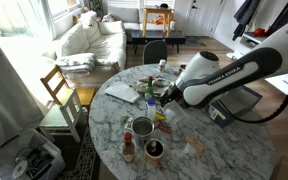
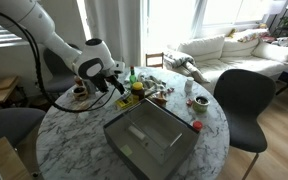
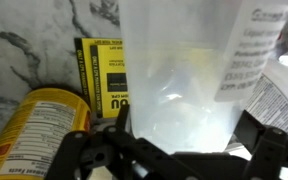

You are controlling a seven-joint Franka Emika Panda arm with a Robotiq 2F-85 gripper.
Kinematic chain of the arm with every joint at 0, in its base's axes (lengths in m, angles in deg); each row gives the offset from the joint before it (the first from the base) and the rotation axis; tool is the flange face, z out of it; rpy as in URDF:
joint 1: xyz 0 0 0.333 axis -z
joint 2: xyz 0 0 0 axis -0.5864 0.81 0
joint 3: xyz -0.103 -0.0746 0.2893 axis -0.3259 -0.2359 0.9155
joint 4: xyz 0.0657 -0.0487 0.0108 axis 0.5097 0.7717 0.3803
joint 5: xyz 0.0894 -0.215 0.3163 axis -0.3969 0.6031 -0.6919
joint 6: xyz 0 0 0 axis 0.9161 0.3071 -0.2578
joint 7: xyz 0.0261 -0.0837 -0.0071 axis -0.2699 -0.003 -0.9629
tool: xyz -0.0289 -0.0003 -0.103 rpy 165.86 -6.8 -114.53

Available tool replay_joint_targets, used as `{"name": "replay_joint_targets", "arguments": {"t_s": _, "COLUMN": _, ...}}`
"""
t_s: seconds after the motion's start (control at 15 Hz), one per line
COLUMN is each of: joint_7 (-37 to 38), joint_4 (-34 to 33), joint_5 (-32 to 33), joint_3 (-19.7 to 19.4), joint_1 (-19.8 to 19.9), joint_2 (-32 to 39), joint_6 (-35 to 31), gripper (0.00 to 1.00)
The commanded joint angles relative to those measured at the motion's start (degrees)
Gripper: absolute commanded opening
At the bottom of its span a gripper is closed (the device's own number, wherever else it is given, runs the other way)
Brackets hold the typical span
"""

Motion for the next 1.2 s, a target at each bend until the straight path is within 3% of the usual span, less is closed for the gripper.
{"name": "replay_joint_targets", "arguments": {"t_s": 0.0, "joint_7": -0.26, "joint_4": -0.05, "joint_5": -0.35, "joint_3": -0.15, "joint_1": -0.3, "joint_2": 0.15, "joint_6": -0.22, "gripper": 1.0}}
{"name": "replay_joint_targets", "arguments": {"t_s": 0.2, "joint_7": 0.25, "joint_4": 1.45, "joint_5": -5.01, "joint_3": 2.09, "joint_1": 2.78, "joint_2": -1.58, "joint_6": 1.18, "gripper": 1.0}}
{"name": "replay_joint_targets", "arguments": {"t_s": 0.47, "joint_7": -5.73, "joint_4": 3.35, "joint_5": -20.55, "joint_3": 11.32, "joint_1": 12.78, "joint_2": -4.9, "joint_6": 4.09, "gripper": 1.0}}
{"name": "replay_joint_targets", "arguments": {"t_s": 0.67, "joint_7": -11.27, "joint_4": 5.38, "joint_5": -30.81, "joint_3": 15.49, "joint_1": 18.96, "joint_2": -7.28, "joint_6": 3.34, "gripper": 1.0}}
{"name": "replay_joint_targets", "arguments": {"t_s": 0.87, "joint_7": -23.27, "joint_4": 6.4, "joint_5": -42.33, "joint_3": 21.06, "joint_1": 25.68, "joint_2": -9.62, "joint_6": 1.97, "gripper": 1.0}}
{"name": "replay_joint_targets", "arguments": {"t_s": 1.0, "joint_7": -33.09, "joint_4": 5.73, "joint_5": -51.85, "joint_3": 27.83, "joint_1": 32.23, "joint_2": -10.17, "joint_6": 2.16, "gripper": 1.0}}
{"name": "replay_joint_targets", "arguments": {"t_s": 1.13, "joint_7": -42.22, "joint_4": 5.66, "joint_5": -60.4, "joint_3": 31.8, "joint_1": 36.49, "joint_2": -10.62, "joint_6": 3.46, "gripper": 1.0}}
